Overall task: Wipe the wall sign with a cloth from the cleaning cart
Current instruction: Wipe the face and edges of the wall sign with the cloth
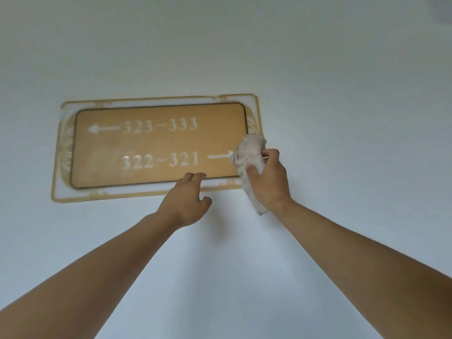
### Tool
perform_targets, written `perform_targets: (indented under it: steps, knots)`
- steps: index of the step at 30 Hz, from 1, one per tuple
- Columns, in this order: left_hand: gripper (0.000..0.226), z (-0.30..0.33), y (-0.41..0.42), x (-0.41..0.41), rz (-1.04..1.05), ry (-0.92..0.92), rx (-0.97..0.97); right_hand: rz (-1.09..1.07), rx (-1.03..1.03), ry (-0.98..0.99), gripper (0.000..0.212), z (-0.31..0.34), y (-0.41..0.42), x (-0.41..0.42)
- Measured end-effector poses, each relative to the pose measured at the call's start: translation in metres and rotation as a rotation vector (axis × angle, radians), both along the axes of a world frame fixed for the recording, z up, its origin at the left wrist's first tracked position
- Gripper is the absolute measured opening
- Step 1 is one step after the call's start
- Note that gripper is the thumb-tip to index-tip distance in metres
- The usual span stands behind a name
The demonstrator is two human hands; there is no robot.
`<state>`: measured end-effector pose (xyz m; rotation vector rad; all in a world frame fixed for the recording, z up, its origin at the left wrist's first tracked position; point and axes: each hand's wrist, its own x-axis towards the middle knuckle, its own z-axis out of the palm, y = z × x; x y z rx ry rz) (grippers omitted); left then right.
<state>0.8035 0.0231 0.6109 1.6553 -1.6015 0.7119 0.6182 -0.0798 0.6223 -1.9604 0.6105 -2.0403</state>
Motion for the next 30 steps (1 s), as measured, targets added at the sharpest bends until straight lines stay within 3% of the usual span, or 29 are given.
perform_targets:
  steps: [5, 14, 21, 26, 30]
  knots:
    - [0.067, 0.065, -0.038, -0.021, 0.144, -0.195, -0.046, -0.148, -0.133, -0.006, 0.031, 0.071, -0.035, -0.018]
    - [0.07, 0.132, -0.104, -0.033, 0.275, -0.282, -0.181, -0.496, -0.374, -0.11, 0.029, 0.146, -0.083, -0.025]
    - [0.065, 0.133, -0.143, -0.009, 0.344, -0.431, -0.423, -0.66, -0.363, -0.094, 0.035, 0.182, -0.113, -0.022]
    - [0.063, 0.128, -0.161, 0.01, 0.25, -0.393, -0.573, -0.636, -0.316, -0.121, 0.044, 0.216, -0.127, -0.016]
    - [0.06, 0.13, -0.163, 0.013, 0.233, -0.392, -0.606, -0.687, -0.335, -0.058, 0.037, 0.229, -0.141, 0.0]
